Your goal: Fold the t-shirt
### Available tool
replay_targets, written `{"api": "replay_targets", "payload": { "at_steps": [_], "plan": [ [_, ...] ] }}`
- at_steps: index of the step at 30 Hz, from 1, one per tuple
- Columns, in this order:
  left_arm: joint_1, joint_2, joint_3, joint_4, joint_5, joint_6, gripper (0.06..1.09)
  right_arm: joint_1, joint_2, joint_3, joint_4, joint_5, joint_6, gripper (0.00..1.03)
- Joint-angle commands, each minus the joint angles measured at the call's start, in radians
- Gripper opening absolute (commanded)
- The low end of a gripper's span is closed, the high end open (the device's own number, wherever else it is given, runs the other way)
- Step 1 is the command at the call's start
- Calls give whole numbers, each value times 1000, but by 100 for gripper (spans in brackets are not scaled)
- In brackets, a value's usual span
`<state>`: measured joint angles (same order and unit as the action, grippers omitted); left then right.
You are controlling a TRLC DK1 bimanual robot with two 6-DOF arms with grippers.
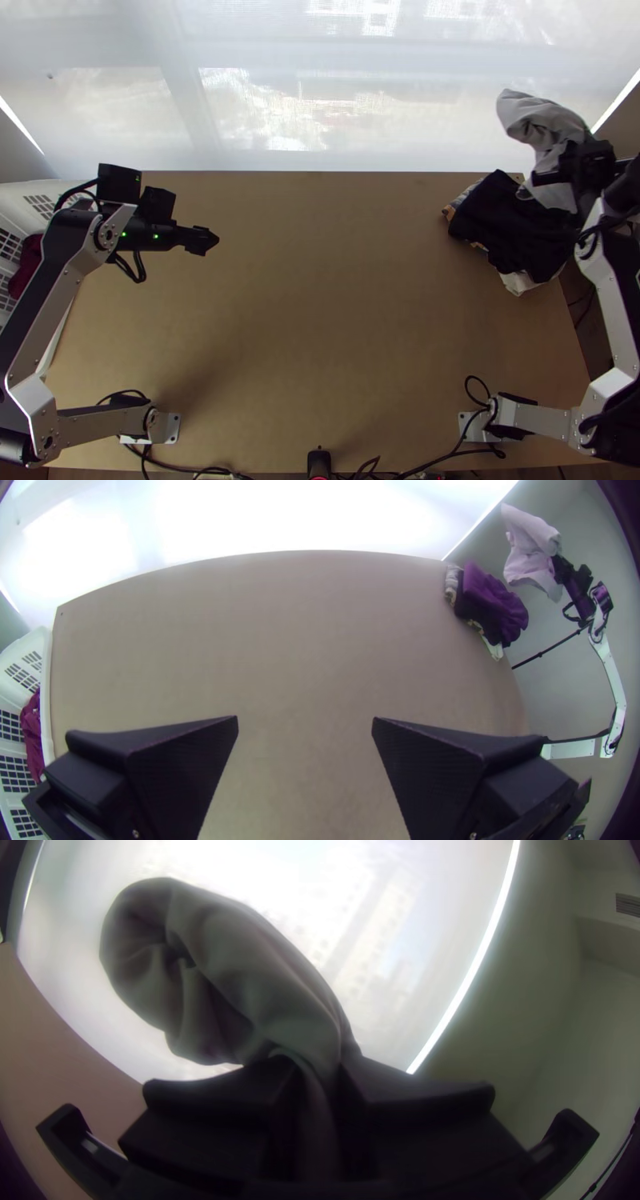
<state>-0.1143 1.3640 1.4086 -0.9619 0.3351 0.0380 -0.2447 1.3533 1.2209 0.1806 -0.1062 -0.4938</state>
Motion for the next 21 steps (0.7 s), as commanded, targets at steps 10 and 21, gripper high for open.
{"api": "replay_targets", "payload": {
  "at_steps": [10, 21],
  "plan": [
    [73, -140, -102, -28, -1, -4, 104, -350, 168, 135, -47, -268, -74, 3],
    [111, -194, -109, -77, -1, 0, 104, -120, 147, -353, 102, -150, -100, 3]
  ]
}}
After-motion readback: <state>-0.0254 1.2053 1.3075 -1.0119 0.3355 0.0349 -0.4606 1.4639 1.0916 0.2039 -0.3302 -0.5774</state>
